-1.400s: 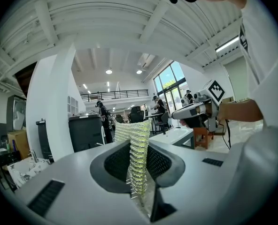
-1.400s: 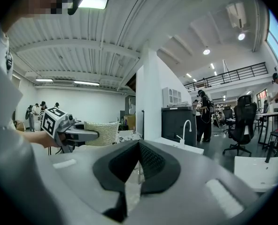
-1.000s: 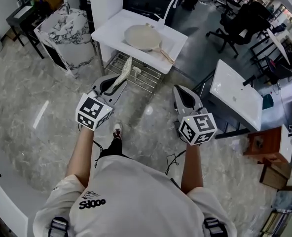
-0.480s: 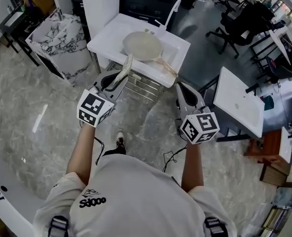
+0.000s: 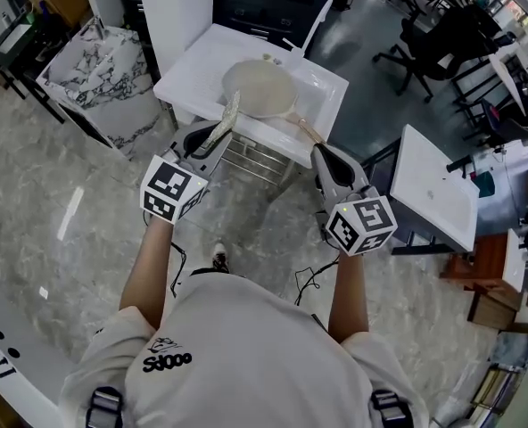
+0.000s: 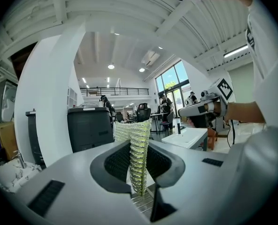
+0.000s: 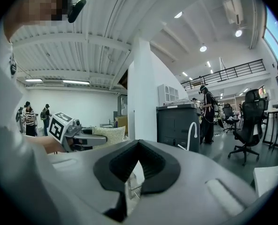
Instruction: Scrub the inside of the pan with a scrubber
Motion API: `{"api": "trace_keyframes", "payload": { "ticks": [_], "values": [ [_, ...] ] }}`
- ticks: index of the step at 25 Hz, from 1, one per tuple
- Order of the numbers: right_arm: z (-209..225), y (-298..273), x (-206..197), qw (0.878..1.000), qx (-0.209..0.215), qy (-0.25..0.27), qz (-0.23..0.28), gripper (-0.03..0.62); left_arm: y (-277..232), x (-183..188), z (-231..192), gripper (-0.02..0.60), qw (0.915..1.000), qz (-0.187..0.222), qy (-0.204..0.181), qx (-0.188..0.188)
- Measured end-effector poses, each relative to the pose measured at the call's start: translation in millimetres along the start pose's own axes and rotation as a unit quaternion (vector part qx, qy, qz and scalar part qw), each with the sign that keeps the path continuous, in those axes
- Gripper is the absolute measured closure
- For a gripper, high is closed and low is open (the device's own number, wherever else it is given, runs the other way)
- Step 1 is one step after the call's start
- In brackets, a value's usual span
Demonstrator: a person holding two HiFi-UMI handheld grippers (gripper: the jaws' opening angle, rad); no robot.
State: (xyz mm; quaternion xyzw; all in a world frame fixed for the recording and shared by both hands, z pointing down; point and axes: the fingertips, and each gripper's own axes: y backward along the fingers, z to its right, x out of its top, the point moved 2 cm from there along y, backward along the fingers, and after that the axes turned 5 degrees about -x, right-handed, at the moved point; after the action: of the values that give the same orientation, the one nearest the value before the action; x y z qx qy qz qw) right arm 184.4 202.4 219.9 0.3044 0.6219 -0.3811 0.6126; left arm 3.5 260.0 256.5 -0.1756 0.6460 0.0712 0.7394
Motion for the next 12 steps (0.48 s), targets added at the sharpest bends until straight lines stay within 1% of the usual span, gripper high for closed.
{"api": "trace_keyframes", "payload": {
  "ticks": [3,12],
  "values": [
    [2,-13,-2,1.0,-0.002,-0.002,-0.005,0.586,-7,-3,-10,0.514,1.0,-0.003,-0.004,-0.005],
    [5,-55,-10,1.0,-0.013,-0.006,-0.02,0.585,-19,-17,-52,0.514,0.9999,-0.008,0.012,-0.005]
  ]
}}
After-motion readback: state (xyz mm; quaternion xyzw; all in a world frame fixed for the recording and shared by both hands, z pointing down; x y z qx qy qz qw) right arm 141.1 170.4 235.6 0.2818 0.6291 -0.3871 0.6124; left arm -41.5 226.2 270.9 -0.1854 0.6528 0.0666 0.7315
